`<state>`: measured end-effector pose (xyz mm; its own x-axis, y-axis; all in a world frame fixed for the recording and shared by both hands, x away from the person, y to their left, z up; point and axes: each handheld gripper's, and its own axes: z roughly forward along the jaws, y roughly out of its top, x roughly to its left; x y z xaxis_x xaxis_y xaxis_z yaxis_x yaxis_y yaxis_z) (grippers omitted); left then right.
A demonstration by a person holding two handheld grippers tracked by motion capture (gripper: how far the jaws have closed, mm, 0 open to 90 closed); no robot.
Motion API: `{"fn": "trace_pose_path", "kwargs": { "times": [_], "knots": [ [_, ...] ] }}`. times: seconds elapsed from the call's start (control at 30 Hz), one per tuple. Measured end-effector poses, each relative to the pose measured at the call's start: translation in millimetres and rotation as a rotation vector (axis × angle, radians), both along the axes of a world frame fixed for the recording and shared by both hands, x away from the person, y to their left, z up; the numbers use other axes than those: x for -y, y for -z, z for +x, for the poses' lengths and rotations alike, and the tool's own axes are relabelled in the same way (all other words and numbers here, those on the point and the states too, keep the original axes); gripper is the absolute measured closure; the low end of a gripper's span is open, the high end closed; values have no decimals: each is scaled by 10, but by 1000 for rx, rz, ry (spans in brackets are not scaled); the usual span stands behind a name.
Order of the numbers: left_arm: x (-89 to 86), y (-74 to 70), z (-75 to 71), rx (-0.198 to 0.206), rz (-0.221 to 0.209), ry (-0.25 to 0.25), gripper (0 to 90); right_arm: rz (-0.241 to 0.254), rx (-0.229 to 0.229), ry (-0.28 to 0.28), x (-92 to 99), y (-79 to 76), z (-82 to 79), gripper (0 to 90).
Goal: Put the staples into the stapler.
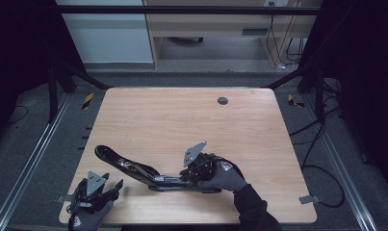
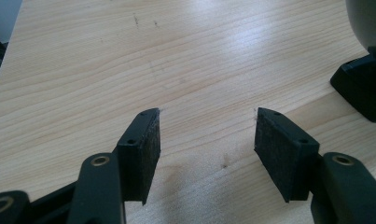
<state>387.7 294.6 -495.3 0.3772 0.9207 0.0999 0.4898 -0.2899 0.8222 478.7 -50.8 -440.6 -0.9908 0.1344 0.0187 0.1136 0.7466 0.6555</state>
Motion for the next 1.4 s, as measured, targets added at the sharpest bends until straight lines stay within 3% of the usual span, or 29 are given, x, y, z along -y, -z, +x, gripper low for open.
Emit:
{"fn": "trace_pose_path", "kwargs": {
  "times": [1.4],
  "knots": [
    [-2, 0, 1, -1, 1, -1, 401, -3, -2, -42, 6, 12, 30, 783]
  ]
}}
